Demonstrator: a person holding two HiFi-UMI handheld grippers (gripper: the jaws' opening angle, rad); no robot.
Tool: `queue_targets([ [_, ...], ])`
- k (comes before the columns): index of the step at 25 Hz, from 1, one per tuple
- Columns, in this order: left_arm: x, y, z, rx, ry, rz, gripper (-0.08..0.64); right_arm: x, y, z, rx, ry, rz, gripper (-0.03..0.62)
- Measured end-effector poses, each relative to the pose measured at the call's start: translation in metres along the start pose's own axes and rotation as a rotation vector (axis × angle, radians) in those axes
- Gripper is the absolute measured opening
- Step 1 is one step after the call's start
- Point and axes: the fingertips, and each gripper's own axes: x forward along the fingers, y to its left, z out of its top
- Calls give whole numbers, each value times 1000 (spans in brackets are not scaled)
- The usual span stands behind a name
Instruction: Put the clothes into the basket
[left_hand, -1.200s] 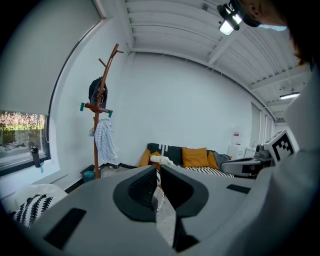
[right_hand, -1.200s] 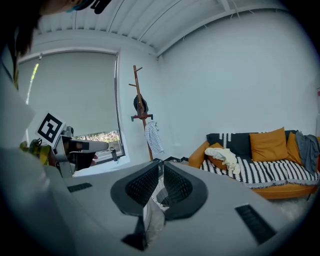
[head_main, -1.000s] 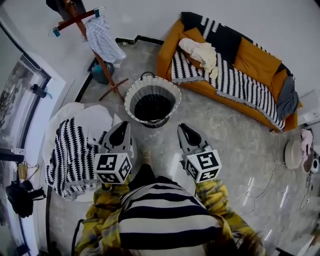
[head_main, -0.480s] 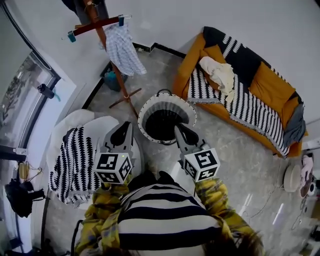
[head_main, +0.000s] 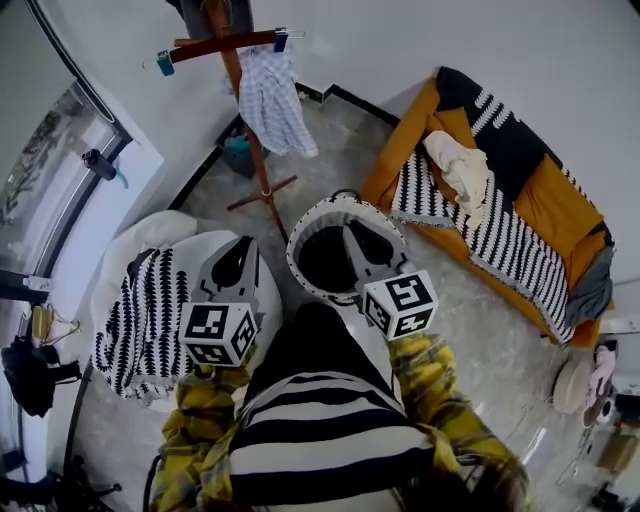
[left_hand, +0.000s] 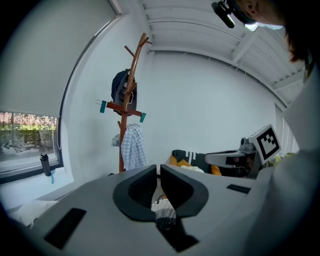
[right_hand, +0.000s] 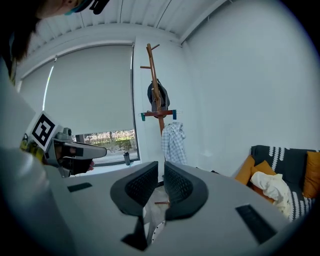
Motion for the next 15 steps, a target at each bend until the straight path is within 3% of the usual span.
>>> queue_targets([
  [7, 17, 28, 21, -39, -41, 122, 35, 65, -14, 28, -23, -15, 106, 36],
  [15, 57, 49, 42, -56, -72, 205, 35, 139, -28, 58, -87, -15, 226, 107],
])
